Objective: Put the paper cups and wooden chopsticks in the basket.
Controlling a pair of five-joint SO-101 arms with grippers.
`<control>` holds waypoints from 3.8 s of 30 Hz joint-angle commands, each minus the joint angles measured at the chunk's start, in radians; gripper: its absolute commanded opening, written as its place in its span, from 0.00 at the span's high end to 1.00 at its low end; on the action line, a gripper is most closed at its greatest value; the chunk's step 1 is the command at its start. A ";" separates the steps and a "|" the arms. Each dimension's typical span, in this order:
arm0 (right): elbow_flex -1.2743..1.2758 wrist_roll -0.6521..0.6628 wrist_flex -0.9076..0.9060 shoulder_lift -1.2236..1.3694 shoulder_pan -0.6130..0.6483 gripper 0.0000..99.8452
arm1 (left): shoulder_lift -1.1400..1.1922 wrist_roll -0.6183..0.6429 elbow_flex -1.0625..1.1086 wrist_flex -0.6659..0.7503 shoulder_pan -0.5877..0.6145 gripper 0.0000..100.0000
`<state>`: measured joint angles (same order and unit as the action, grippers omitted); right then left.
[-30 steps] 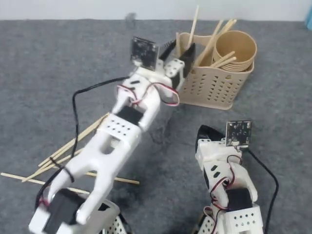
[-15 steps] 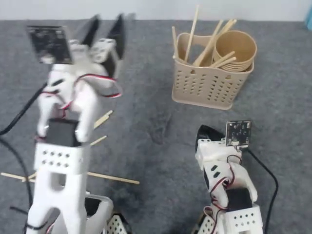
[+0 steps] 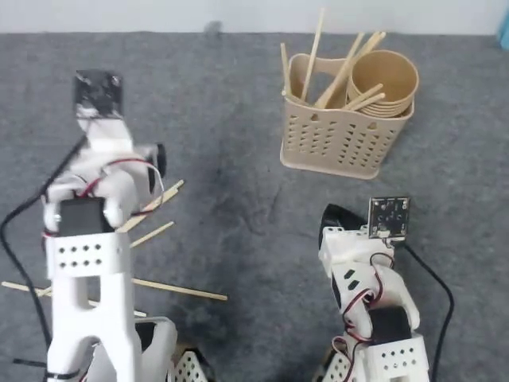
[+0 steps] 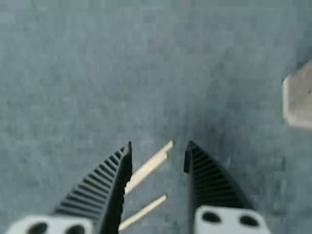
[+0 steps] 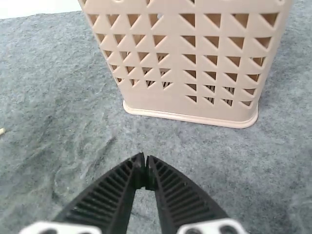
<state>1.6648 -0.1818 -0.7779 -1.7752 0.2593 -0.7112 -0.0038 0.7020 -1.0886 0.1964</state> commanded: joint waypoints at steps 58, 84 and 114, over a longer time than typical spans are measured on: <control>0.021 0.017 -0.005 0.005 0.004 0.99 | 0.902 -0.620 -0.335 0.071 0.005 0.89; 0.021 0.017 -0.007 0.005 -0.001 0.99 | 1.152 -0.565 -0.593 -0.100 -0.009 0.90; 0.021 0.017 -0.004 0.005 -0.001 0.99 | 0.709 -0.336 -0.768 -0.170 0.058 0.99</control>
<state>1.6648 -0.1818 -0.7779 -1.7752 0.2608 0.1373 -0.4595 -0.0253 -1.2635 0.2578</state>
